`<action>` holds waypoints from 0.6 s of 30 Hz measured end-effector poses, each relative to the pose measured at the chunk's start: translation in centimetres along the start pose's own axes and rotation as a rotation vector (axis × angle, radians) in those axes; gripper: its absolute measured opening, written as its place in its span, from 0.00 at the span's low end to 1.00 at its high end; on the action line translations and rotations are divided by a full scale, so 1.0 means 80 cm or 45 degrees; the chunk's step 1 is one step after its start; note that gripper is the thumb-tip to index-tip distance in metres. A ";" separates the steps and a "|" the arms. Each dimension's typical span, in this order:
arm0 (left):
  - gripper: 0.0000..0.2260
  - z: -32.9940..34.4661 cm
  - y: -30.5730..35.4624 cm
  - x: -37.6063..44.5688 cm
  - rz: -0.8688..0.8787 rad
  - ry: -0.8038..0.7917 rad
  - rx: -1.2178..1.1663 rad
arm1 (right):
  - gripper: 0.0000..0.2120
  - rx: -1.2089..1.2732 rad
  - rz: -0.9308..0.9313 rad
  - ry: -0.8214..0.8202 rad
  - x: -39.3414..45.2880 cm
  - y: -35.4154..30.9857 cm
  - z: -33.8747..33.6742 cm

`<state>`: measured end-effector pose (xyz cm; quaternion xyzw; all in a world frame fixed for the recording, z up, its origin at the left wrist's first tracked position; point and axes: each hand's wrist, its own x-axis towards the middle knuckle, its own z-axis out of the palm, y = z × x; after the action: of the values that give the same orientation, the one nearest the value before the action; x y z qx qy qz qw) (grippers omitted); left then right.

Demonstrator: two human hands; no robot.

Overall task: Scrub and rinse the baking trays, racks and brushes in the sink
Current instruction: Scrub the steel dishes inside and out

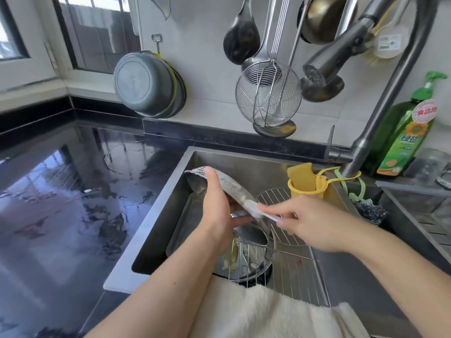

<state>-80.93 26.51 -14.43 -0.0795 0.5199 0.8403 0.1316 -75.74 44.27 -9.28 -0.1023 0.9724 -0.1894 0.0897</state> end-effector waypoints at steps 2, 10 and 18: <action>0.43 0.002 -0.003 -0.001 0.012 -0.022 0.050 | 0.24 0.006 -0.030 0.126 0.013 -0.007 0.007; 0.26 -0.004 -0.002 0.003 0.112 0.031 0.042 | 0.25 -0.028 -0.098 0.411 0.046 -0.009 0.034; 0.10 -0.005 -0.010 0.012 0.154 -0.036 0.136 | 0.26 0.124 0.012 0.487 0.032 0.027 0.064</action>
<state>-81.61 26.62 -15.52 -0.0289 0.5660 0.8187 0.0920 -77.44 43.81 -15.13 -0.0555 0.9619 -0.2518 -0.0910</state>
